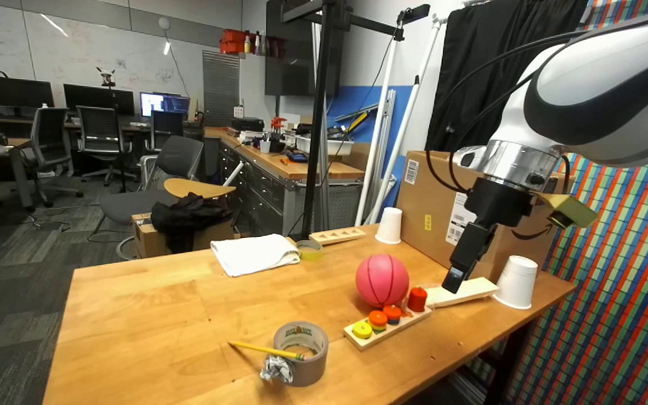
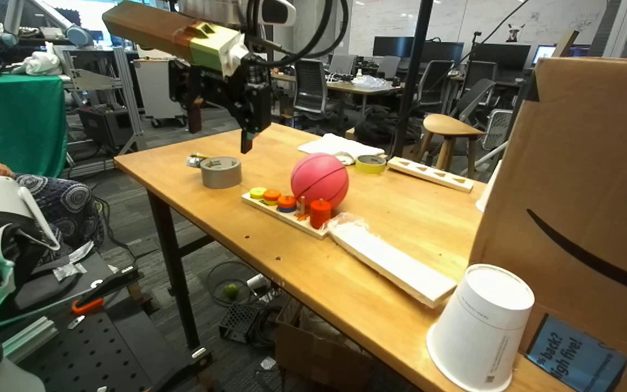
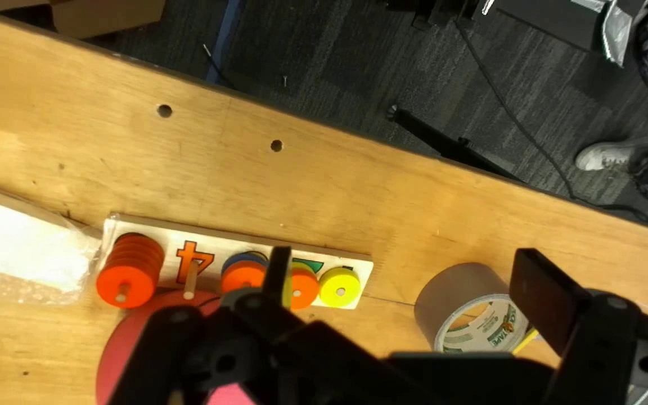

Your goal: Push the ball to the right

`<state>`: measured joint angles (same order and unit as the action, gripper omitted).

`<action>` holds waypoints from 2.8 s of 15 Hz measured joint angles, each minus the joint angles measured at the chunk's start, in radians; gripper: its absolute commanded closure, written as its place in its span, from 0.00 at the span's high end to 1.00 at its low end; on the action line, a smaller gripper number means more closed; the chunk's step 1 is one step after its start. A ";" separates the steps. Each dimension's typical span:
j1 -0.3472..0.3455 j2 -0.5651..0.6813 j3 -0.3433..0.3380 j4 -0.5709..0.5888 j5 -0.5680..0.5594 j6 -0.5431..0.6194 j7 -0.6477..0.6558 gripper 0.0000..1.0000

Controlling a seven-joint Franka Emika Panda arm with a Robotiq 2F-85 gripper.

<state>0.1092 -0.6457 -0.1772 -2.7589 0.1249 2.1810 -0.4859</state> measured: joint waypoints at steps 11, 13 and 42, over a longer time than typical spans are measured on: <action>0.139 0.091 0.213 0.066 0.002 0.069 0.194 1.00; 0.145 0.157 0.227 0.111 0.002 0.092 0.207 1.00; -0.115 0.722 0.184 0.531 -0.159 0.171 0.115 1.00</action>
<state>-0.0062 0.0763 0.0071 -2.2274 -0.0344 2.3517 -0.3712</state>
